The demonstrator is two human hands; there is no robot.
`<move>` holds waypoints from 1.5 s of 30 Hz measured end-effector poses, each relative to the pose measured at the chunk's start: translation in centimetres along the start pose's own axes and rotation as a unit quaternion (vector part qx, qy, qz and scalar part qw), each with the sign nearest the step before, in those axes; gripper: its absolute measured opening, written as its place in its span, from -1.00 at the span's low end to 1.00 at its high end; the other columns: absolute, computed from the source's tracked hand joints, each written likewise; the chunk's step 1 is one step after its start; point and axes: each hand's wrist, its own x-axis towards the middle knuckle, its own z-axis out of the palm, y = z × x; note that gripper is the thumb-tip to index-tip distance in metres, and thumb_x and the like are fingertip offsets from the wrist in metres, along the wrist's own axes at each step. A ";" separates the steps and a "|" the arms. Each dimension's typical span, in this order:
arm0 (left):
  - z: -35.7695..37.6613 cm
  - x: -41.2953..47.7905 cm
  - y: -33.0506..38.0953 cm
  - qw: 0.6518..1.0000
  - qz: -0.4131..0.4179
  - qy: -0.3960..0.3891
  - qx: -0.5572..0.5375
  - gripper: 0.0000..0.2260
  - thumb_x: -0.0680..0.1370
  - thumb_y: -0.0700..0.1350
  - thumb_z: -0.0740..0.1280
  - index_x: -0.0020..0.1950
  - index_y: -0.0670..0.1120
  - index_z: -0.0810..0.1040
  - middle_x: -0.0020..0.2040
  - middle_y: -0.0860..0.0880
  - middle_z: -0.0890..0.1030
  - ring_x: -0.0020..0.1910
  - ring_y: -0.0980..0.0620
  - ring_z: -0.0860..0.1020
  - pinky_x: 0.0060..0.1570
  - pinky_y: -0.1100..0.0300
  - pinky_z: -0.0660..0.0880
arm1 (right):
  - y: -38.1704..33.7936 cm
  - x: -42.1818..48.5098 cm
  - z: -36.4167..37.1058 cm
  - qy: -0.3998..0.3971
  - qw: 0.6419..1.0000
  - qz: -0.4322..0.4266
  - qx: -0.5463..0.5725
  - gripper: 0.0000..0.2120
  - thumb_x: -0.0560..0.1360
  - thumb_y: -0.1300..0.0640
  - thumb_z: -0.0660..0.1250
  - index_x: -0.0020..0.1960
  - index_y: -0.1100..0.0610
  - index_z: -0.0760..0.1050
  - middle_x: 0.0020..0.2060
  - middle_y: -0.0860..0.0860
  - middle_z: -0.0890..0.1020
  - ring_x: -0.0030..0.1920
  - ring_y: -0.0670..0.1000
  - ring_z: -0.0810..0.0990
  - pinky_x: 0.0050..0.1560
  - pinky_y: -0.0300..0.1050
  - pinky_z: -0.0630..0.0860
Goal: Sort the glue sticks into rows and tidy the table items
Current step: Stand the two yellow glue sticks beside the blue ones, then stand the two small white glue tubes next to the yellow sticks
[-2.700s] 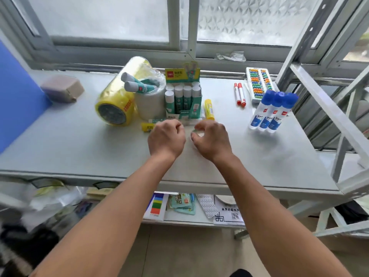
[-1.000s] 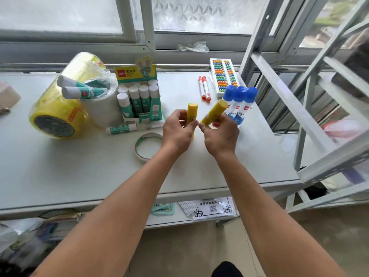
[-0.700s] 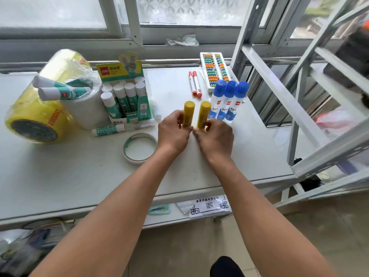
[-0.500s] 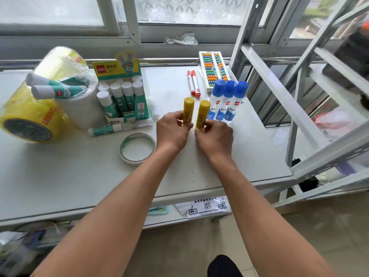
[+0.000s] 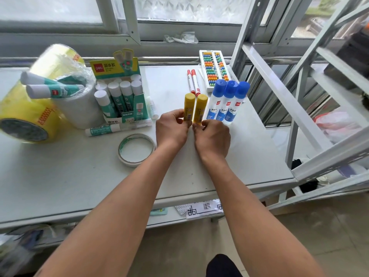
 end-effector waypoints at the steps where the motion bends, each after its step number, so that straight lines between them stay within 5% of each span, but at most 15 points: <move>1: 0.0 0.0 0.0 1.000 -0.004 -0.001 0.003 -0.82 0.44 -0.11 0.46 0.02 0.06 0.70 -0.15 0.08 0.72 -0.18 0.15 0.66 -0.03 0.12 0.62 | 0.0 0.0 0.0 0.002 1.000 0.002 0.000 -0.66 0.47 -0.07 0.44 0.11 0.14 0.64 0.04 0.11 0.70 0.04 0.13 0.65 -0.02 0.02 0.64; 8: 0.3 0.2 0.6 0.998 -0.032 -0.013 0.051 -0.78 0.45 0.03 0.45 0.09 0.15 0.65 -0.09 0.12 0.70 -0.13 0.11 0.64 -0.05 0.07 0.61 | 0.0 -0.1 0.0 0.008 1.000 0.012 0.000 -0.65 0.48 -0.05 0.43 0.14 0.17 0.62 0.06 0.13 0.69 0.05 0.13 0.65 0.01 -0.01 0.61; 15: -1.1 -1.3 0.9 0.998 -0.015 -0.018 0.065 -0.51 0.45 -0.09 0.48 0.36 -0.11 0.47 0.21 -0.08 0.60 0.07 -0.03 0.59 0.13 0.04 0.55 | -0.1 -1.5 -0.9 0.004 0.999 -0.026 0.039 -0.69 0.48 -0.03 0.45 0.08 0.18 0.64 0.05 0.13 0.69 0.03 0.11 0.65 0.03 -0.12 0.55; 19: -4.1 -1.7 0.7 0.995 0.006 0.041 0.091 -0.69 0.50 -0.14 0.41 0.24 -0.12 0.56 0.11 -0.08 0.65 0.03 -0.04 0.62 0.08 0.10 0.56 | -2.8 -2.9 0.1 -0.034 0.990 -0.124 0.056 -0.83 0.52 0.12 0.33 -0.06 0.20 0.65 -0.15 0.17 0.70 -0.18 0.15 0.63 -0.13 -0.03 0.60; 27: -12.8 -1.4 -1.7 0.971 -0.030 0.192 0.136 -0.84 0.53 -0.11 0.35 0.09 -0.05 0.63 0.00 -0.07 0.69 -0.01 -0.08 0.62 -0.10 0.21 0.47 | -9.0 -2.1 3.2 -0.202 0.959 -0.198 -0.013 -0.67 0.54 0.15 0.30 0.29 0.18 0.52 0.23 0.10 0.58 0.18 0.14 0.57 0.17 0.00 0.53; 36: -13.6 -2.4 -3.8 0.963 -0.050 0.130 0.232 -0.81 0.54 -0.06 0.31 0.10 -0.05 0.63 0.03 -0.09 0.68 0.01 -0.16 0.61 -0.09 0.08 0.53 | -8.2 -1.9 3.6 -0.256 0.951 -0.168 -0.046 -0.67 0.47 -0.02 0.45 0.18 0.09 0.59 0.07 0.09 0.59 0.04 0.10 0.59 0.07 -0.01 0.56; 41: -12.7 -2.7 -2.8 0.945 -0.038 0.152 0.288 -0.75 0.59 0.02 0.22 0.01 -0.12 0.59 0.00 -0.14 0.65 -0.02 -0.21 0.58 -0.18 0.09 0.43 | -6.8 -2.3 2.3 -0.238 0.960 -0.129 0.076 -0.79 0.48 0.04 0.45 0.03 0.16 0.65 -0.20 0.04 0.65 -0.18 0.01 0.58 -0.18 -0.17 0.45; 45: -11.6 -2.8 -1.7 0.968 -0.025 0.088 0.235 -0.61 0.62 0.12 0.11 -0.20 -0.06 0.59 -0.10 -0.14 0.67 -0.06 -0.22 0.58 -0.18 0.07 0.43 | -5.7 -3.2 2.0 -0.248 0.947 -0.075 0.189 -0.90 0.49 0.07 0.45 -0.10 0.09 0.65 -0.30 0.01 0.68 -0.31 0.01 0.61 -0.23 0.04 0.61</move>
